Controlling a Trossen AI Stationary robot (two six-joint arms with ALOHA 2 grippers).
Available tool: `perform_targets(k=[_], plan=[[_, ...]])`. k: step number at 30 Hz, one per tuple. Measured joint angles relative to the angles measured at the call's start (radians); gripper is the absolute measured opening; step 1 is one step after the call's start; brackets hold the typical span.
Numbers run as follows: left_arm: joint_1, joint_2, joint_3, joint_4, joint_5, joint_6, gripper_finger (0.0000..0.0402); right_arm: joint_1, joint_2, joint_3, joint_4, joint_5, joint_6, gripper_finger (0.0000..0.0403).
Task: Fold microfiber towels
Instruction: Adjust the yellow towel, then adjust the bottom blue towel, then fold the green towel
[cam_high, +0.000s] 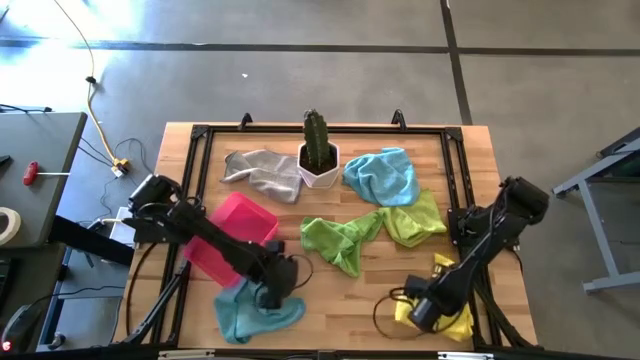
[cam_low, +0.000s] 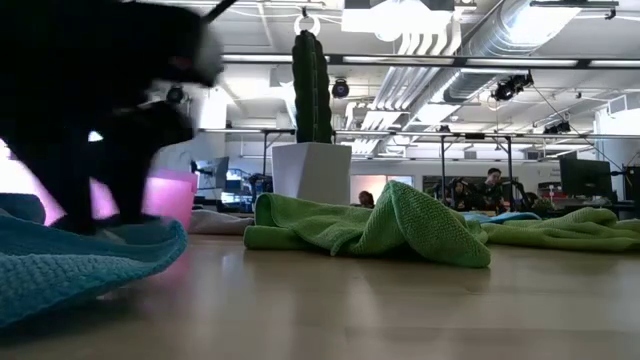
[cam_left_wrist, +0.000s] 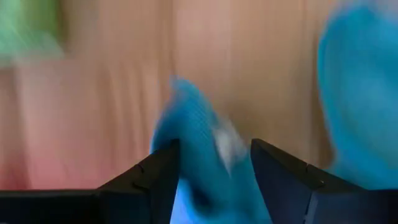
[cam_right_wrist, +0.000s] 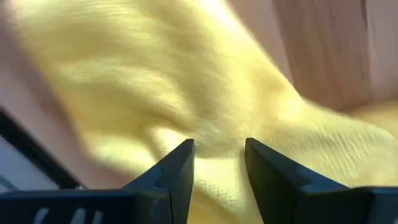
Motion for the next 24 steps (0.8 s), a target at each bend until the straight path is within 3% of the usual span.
perform_targets(k=[4, 10, 13, 18, 24], plan=[[-0.074, 0.001, 0.0, -0.171, 0.028, -0.067, 0.0188, 0.012, 0.001, 0.089, -0.056, 0.127, 0.006, 0.0138], [-0.149, -0.004, 0.002, -0.304, 0.084, -0.148, 0.0188, -0.031, -0.001, 0.151, -0.017, 0.598, 0.007, 0.0138], [-0.169, -0.005, 0.013, -0.313, 0.075, -0.175, 0.0188, -0.079, 0.0, 0.146, 0.051, 0.748, -0.002, 0.0138], [-0.175, -0.004, 0.095, -0.336, 0.028, -0.158, 0.0188, -0.177, 0.042, 0.131, 0.245, 0.802, -0.131, 0.0138], [-0.171, -0.004, 0.161, -0.318, -0.157, -0.116, 0.0188, -0.263, 0.126, 0.131, 0.43, 0.818, -0.259, 0.0138]])
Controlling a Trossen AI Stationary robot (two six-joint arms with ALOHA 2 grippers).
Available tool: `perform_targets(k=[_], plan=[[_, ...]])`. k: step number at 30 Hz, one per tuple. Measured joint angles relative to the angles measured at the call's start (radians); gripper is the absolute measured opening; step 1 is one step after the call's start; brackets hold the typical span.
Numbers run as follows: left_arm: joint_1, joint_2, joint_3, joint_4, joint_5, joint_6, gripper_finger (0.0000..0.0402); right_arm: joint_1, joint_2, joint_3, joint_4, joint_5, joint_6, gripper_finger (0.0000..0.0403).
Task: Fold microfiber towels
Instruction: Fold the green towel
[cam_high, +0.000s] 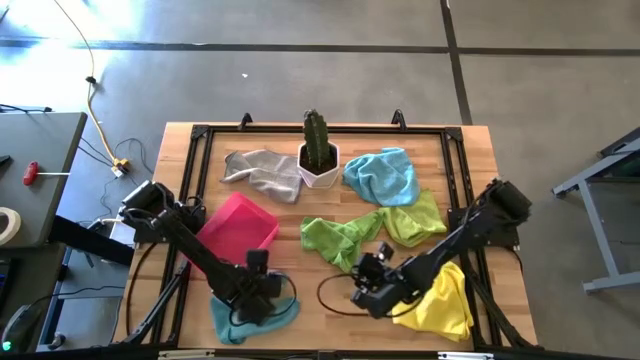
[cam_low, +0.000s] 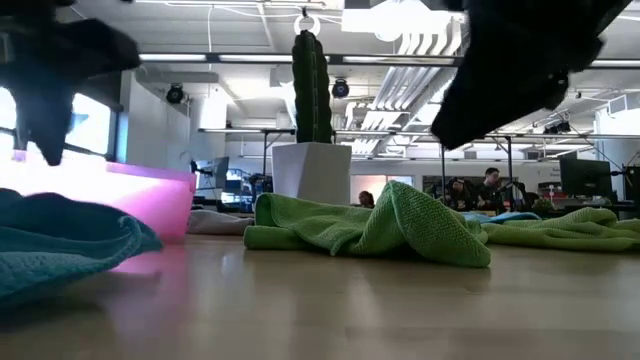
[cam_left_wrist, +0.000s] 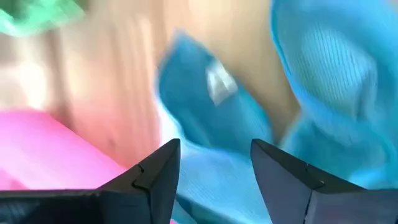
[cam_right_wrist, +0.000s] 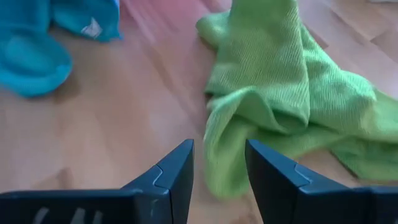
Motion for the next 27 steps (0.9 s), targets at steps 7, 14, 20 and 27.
perform_targets(k=[7, 14, 20, 27], plan=[[0.022, 0.0, 0.0, 0.047, -0.082, -0.007, 0.0188, -0.074, 0.076, 0.0, 0.057, 0.013, 0.042, 0.0138], [0.027, 0.0, 0.0, 0.05, -0.1, -0.008, 0.0188, -0.117, 0.096, 0.0, 0.159, -0.001, 0.03, 0.0138], [0.027, 0.0, 0.0, 0.053, -0.101, -0.008, 0.0188, -0.139, 0.096, 0.0, 0.133, -0.033, 0.066, 0.0138], [0.027, 0.0, 0.0, 0.053, -0.1, -0.008, 0.0188, -0.142, 0.096, 0.0, 0.133, -0.152, 0.075, 0.0138]])
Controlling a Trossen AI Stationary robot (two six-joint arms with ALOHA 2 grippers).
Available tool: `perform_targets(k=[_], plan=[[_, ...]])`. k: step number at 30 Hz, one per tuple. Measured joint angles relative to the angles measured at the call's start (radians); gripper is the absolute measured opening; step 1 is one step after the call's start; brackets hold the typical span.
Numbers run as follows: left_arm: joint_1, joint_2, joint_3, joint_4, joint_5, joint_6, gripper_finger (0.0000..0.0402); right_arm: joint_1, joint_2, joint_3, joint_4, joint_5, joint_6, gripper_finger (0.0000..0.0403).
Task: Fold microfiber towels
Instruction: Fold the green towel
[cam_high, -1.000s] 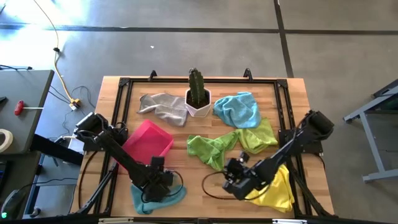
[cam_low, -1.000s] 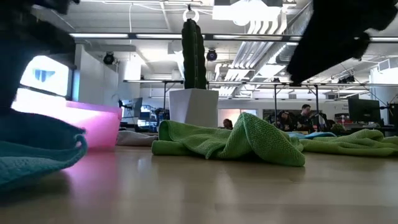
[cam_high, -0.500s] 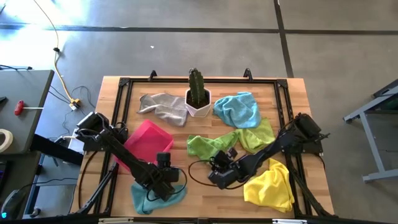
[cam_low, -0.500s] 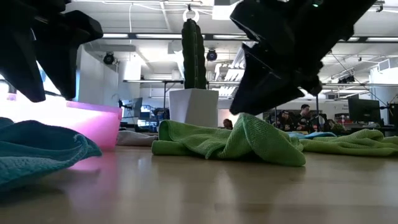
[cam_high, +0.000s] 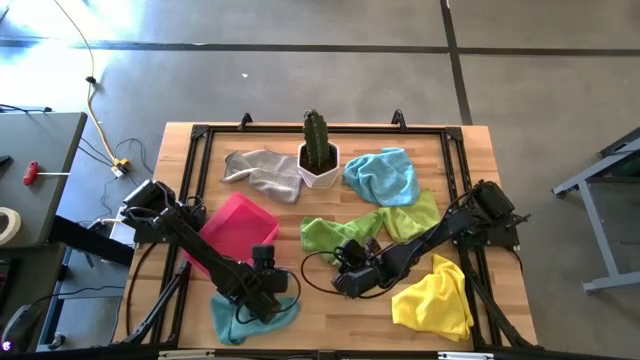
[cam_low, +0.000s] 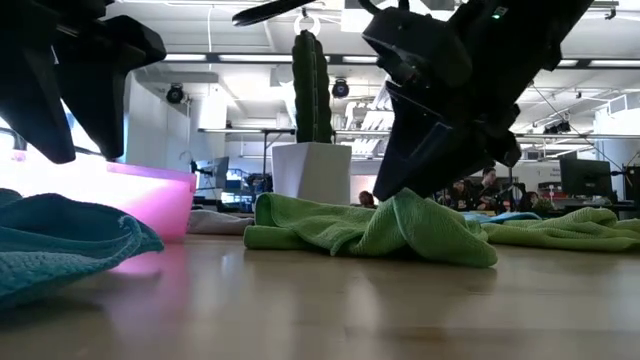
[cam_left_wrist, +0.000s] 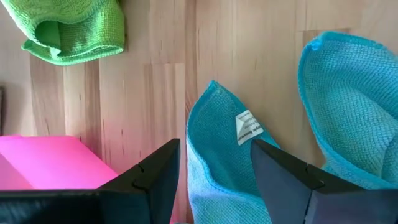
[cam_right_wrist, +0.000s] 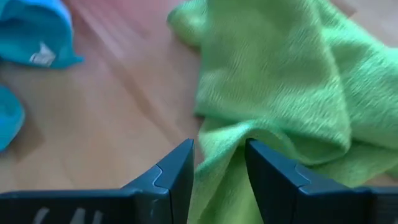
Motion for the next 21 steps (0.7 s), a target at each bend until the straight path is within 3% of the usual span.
perform_targets(k=[5, 11, 16, 21], plan=[[0.0, 0.0, 0.0, 0.0, 0.0, 0.0, 0.0188, 0.002, 0.0, 0.0, -0.004, -0.022, -0.012, 0.0108], [0.0, 0.0, 0.0, 0.03, -0.036, 0.0, 0.0188, 0.015, 0.0, 0.0, -0.034, -0.103, -0.086, 0.0011], [0.0, 0.0, 0.0, 0.125, -0.139, 0.057, 0.0188, 0.04, -0.002, 0.047, -0.094, -0.16, -0.154, 0.0012], [0.005, 0.0, 0.0, 0.323, -0.28, 0.167, 0.0188, 0.073, -0.002, 0.19, -0.295, -0.151, -0.237, 0.0004]])
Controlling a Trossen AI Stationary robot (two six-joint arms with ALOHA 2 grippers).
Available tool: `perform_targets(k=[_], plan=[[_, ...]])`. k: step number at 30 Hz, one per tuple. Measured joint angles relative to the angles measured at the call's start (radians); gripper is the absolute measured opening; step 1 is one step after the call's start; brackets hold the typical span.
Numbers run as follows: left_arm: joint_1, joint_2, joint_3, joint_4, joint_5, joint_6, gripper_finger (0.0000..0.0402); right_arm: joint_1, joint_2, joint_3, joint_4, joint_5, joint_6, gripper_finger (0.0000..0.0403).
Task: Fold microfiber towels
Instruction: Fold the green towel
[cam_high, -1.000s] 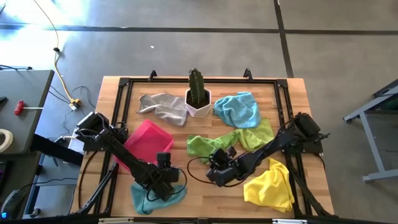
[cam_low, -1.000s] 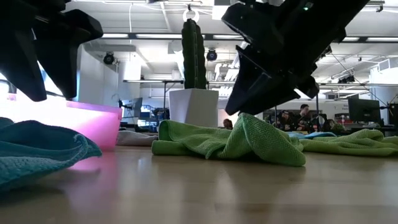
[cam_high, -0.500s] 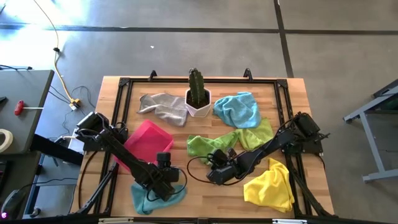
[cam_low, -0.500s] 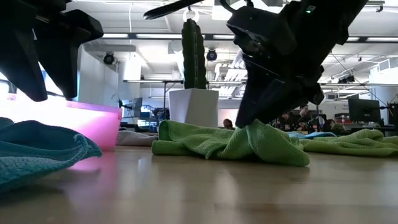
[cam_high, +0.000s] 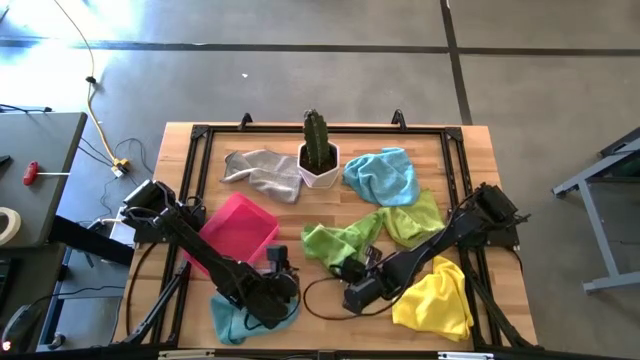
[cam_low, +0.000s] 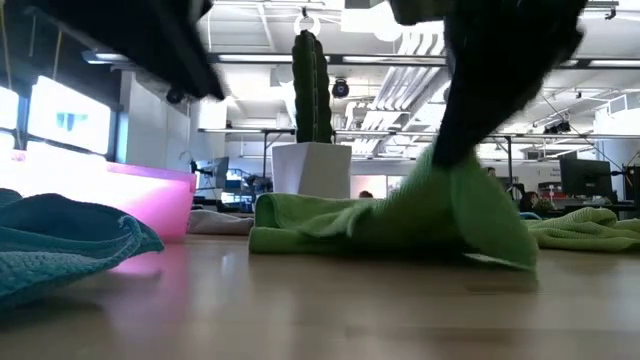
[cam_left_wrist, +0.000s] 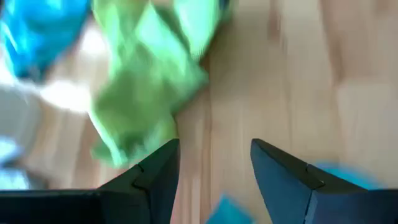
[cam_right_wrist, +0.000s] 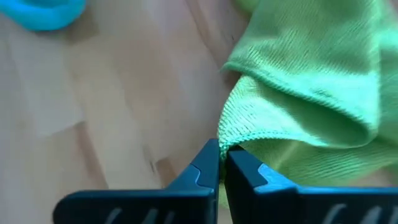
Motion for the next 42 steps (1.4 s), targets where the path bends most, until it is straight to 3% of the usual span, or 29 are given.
perform_targets(k=[8, 14, 18, 26, 31, 36, 42], plan=[[0.043, 0.0, 0.0, 0.317, -0.053, 0.152, 0.0188, 0.055, -0.002, 0.275, -0.357, 0.143, -0.07, 0.0001], [0.08, 0.0, 0.0, 0.41, -0.062, 0.174, 0.0188, 0.076, -0.002, 0.396, -0.451, 0.248, -0.071, 0.0001], [0.096, 0.016, 0.0, 0.422, -0.079, 0.174, 0.0188, 0.078, -0.003, 0.411, -0.452, 0.283, -0.066, 0.0], [0.1, 0.094, 0.0, 0.441, -0.273, 0.139, 0.0188, 0.064, -0.003, 0.388, -0.453, 0.289, -0.063, 0.0], [0.102, 0.122, 0.0, 0.425, -0.32, 0.118, 0.0185, 0.064, -0.003, 0.388, -0.456, 0.289, -0.068, 0.0], [0.105, 0.13, 0.0, 0.385, -0.348, 0.09, 0.0147, 0.064, -0.003, 0.388, -0.459, 0.281, -0.07, 0.0], [0.105, 0.13, 0.0, 0.368, -0.352, 0.079, 0.0069, 0.065, -0.002, 0.388, -0.464, 0.273, -0.07, 0.0]])
